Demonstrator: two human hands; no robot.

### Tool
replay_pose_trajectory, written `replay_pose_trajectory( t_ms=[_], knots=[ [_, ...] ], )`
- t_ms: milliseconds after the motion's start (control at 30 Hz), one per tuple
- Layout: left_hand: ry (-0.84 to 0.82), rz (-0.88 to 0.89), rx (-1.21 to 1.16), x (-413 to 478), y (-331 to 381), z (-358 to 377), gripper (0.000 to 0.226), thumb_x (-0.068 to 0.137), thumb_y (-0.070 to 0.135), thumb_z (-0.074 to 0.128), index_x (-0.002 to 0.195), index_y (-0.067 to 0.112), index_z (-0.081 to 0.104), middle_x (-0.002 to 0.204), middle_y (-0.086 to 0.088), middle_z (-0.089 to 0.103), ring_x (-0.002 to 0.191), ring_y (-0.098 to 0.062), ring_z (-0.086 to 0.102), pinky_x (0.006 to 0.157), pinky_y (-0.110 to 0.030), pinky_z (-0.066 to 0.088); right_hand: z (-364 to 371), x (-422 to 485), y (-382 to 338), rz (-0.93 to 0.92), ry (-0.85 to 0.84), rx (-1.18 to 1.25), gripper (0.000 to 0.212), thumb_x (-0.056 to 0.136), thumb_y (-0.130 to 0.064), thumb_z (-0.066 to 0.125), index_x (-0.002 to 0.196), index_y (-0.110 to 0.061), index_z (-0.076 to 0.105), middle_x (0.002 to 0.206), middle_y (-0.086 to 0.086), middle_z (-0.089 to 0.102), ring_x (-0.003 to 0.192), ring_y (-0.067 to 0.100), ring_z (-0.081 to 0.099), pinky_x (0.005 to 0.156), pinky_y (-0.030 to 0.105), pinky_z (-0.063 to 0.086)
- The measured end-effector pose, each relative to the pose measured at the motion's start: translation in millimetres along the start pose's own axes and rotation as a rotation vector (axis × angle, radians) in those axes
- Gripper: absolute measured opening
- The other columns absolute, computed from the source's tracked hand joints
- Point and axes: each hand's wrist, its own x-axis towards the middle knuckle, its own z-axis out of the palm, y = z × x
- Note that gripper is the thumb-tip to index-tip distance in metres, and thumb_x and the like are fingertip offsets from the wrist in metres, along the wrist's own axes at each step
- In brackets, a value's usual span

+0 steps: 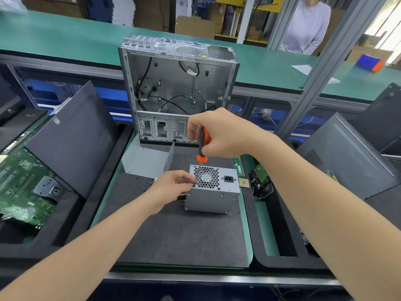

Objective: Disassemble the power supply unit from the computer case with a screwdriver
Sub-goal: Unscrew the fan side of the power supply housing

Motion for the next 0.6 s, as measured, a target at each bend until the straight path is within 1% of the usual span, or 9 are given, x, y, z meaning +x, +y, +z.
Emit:
replay_pose_trajectory(
  t_ms=[67, 100, 200, 267, 333, 433, 467, 533, 600],
  knots=[
    [0.006, 0.058, 0.049, -0.4, -2.1, 0.8, 0.01, 0.096, 0.021, 0.073, 0.1, 0.029, 0.078, 0.097, 0.014, 0.079, 0.087, -0.001, 0.071, 0.076, -0.018, 0.047, 0.0, 0.5, -1.0, 0.008, 0.015, -0.003, 0.034, 0.074, -0.011, 0.074, 0.102, -0.027, 0.064, 0.088, -0.006, 0.069, 0.08, 0.014, 0.066, 0.071, 0.04, 0.058],
    [0.011, 0.089, 0.074, -0.6, -3.7, 1.3, 0.007, 0.095, 0.024, 0.075, 0.099, 0.029, 0.078, 0.096, 0.013, 0.079, 0.087, -0.002, 0.071, 0.078, -0.017, 0.049, -0.2, 0.4, -1.5, 0.011, 0.019, -0.003, 0.033, 0.074, -0.012, 0.074, 0.102, -0.027, 0.064, 0.088, -0.007, 0.068, 0.08, 0.014, 0.065, 0.07, 0.041, 0.058],
    [0.044, 0.149, 0.126, -0.5, -7.0, 3.8, 0.003, 0.094, 0.027, 0.077, 0.097, 0.027, 0.077, 0.092, 0.01, 0.079, 0.087, -0.008, 0.073, 0.081, -0.022, 0.054, -1.7, -0.8, -2.3, 0.017, 0.023, 0.0, 0.031, 0.075, -0.013, 0.074, 0.102, -0.026, 0.064, 0.089, -0.008, 0.068, 0.081, 0.016, 0.066, 0.07, 0.041, 0.059],
    [0.08, 0.163, 0.178, 0.3, -7.5, 6.3, 0.003, 0.094, 0.028, 0.077, 0.097, 0.027, 0.075, 0.089, 0.009, 0.079, 0.085, -0.01, 0.074, 0.081, -0.025, 0.058, -2.1, -2.0, -2.8, 0.022, 0.024, -0.003, 0.031, 0.075, -0.014, 0.074, 0.102, -0.025, 0.064, 0.09, -0.007, 0.067, 0.082, 0.017, 0.066, 0.07, 0.042, 0.058],
    [0.115, 0.155, 0.219, 0.7, -6.9, 8.9, 0.005, 0.093, 0.03, 0.078, 0.097, 0.028, 0.074, 0.088, 0.01, 0.078, 0.082, -0.005, 0.073, 0.079, -0.021, 0.057, -2.4, -3.3, -3.0, 0.023, 0.028, -0.007, 0.03, 0.076, -0.014, 0.074, 0.102, -0.025, 0.064, 0.09, -0.007, 0.067, 0.083, 0.017, 0.065, 0.07, 0.041, 0.058],
    [0.146, 0.161, 0.276, 0.9, -5.2, 11.0, 0.006, 0.093, 0.031, 0.078, 0.093, 0.031, 0.072, 0.089, 0.014, 0.076, 0.079, 0.001, 0.071, 0.07, -0.01, 0.049, -3.5, -5.3, -3.1, 0.027, 0.036, -0.002, 0.03, 0.076, -0.012, 0.073, 0.101, -0.025, 0.064, 0.091, -0.006, 0.068, 0.083, 0.016, 0.065, 0.071, 0.041, 0.058],
    [0.156, 0.166, 0.31, 1.0, -3.7, 11.2, 0.006, 0.093, 0.031, 0.078, 0.093, 0.031, 0.073, 0.088, 0.014, 0.076, 0.079, 0.002, 0.07, 0.068, -0.009, 0.048, -3.9, -5.6, -3.1, 0.03, 0.037, -0.001, 0.029, 0.076, -0.012, 0.073, 0.101, -0.025, 0.064, 0.092, -0.005, 0.068, 0.083, 0.017, 0.065, 0.072, 0.042, 0.058],
    [0.176, 0.171, 0.383, 1.2, 1.7, 11.3, 0.006, 0.092, 0.035, 0.079, 0.091, 0.033, 0.073, 0.084, 0.014, 0.075, 0.078, 0.002, 0.069, 0.069, -0.015, 0.051, -4.7, -6.2, -3.5, 0.037, 0.034, -0.002, 0.03, 0.076, -0.012, 0.073, 0.102, -0.024, 0.064, 0.093, -0.003, 0.07, 0.085, 0.017, 0.066, 0.073, 0.043, 0.059],
    [0.189, 0.173, 0.46, 2.6, 8.1, 11.2, 0.013, 0.091, 0.039, 0.079, 0.081, 0.036, 0.071, 0.08, 0.013, 0.075, 0.078, -0.001, 0.069, 0.073, -0.026, 0.056, -5.2, -6.9, -4.1, 0.039, 0.034, -0.007, 0.031, 0.075, -0.012, 0.073, 0.103, -0.024, 0.065, 0.094, -0.002, 0.071, 0.086, 0.018, 0.066, 0.075, 0.044, 0.059]
  ],
)
